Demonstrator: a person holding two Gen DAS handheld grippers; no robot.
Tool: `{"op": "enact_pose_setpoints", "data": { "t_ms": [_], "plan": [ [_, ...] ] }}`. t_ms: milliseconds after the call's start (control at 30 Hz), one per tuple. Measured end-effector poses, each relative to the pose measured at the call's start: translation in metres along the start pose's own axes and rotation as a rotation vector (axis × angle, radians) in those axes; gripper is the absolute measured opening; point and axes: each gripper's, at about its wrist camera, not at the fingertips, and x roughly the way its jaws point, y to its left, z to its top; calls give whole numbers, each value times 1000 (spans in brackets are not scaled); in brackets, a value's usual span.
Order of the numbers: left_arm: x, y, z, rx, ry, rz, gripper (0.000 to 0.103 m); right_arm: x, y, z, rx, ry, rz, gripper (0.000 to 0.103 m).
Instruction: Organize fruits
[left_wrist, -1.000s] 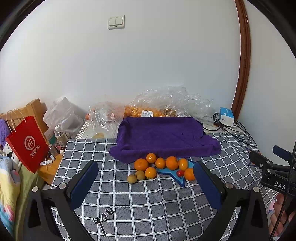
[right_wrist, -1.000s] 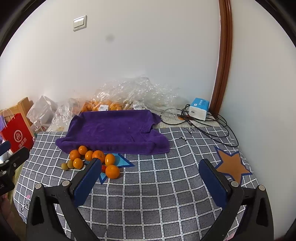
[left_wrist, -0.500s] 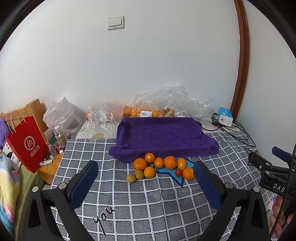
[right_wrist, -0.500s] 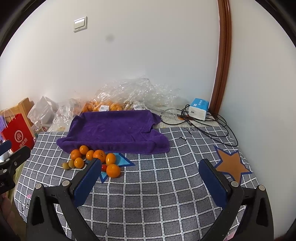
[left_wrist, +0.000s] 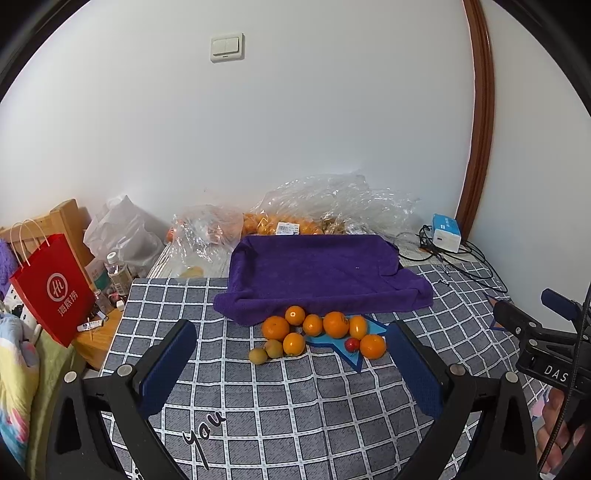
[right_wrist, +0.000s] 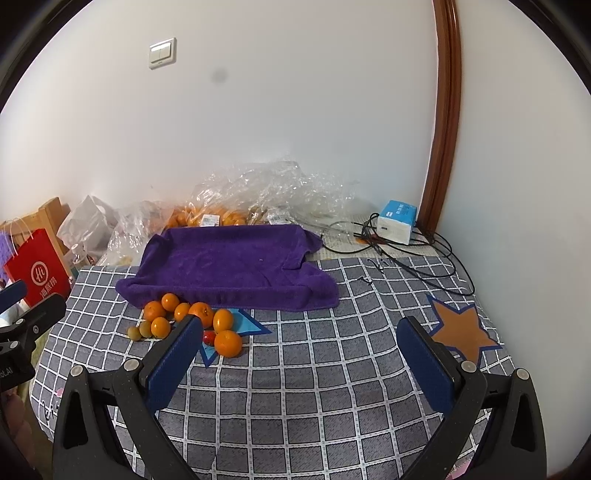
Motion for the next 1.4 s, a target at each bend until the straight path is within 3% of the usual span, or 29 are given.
{"op": "enact_pose_setpoints", "data": {
  "t_ms": [700, 1400],
  "plan": [
    [-1, 1, 0, -11, -2, -6, 103, 0, 1, -4, -5, 3, 7, 103],
    [2, 3, -1, -11, -25, 0, 103, -5, 7, -10, -42, -59, 17, 103]
  ]
}}
